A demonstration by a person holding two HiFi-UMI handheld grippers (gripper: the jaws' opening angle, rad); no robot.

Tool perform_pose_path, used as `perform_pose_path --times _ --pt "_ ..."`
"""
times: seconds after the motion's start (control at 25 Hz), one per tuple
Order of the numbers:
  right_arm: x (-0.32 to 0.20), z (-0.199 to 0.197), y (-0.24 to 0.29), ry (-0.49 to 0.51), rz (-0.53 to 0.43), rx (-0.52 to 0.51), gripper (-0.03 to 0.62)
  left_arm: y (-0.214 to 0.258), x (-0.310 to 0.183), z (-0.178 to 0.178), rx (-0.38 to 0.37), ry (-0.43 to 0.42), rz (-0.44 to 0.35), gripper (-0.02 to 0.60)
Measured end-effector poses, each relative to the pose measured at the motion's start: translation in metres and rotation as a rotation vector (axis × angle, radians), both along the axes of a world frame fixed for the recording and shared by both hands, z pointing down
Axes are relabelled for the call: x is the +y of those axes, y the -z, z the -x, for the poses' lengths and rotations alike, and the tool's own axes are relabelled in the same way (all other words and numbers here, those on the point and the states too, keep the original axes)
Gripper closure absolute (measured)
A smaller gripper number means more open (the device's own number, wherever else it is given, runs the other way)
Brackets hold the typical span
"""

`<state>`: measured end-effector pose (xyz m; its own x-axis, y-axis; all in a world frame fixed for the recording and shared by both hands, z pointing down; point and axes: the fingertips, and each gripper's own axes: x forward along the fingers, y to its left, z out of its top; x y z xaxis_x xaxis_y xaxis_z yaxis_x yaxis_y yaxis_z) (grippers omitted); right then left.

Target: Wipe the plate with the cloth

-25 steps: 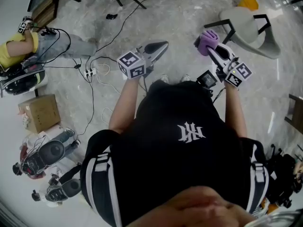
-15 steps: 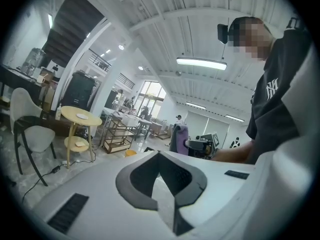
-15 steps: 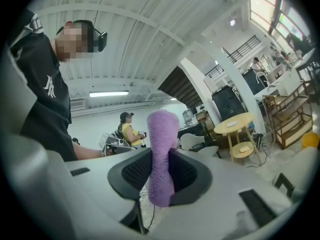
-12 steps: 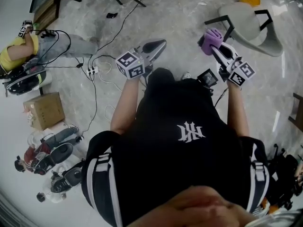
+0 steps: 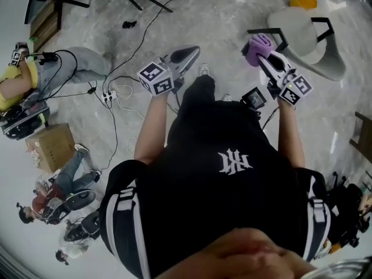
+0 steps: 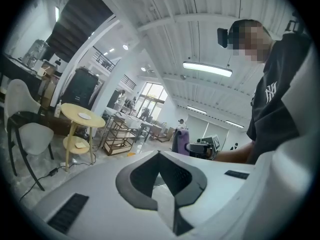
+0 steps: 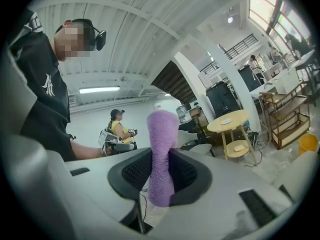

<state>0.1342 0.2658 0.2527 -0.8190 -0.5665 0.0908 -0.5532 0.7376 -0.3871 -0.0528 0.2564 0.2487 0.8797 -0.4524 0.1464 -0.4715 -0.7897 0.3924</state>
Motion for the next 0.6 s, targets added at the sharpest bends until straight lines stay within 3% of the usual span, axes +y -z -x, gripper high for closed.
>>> perform_pose_path --times 0.44,0.6 --pt "-0.120 0.057 0.028 -0.059 -0.019 0.057 0.500 0.001 -0.122 0.064 0.026 -0.042 -0.013 0.577" --pt "-0.150 0.067 0.038 -0.097 -0.032 0.054 0.500 -0.001 -0.157 0.072 0.038 -0.079 -0.015 0.577"
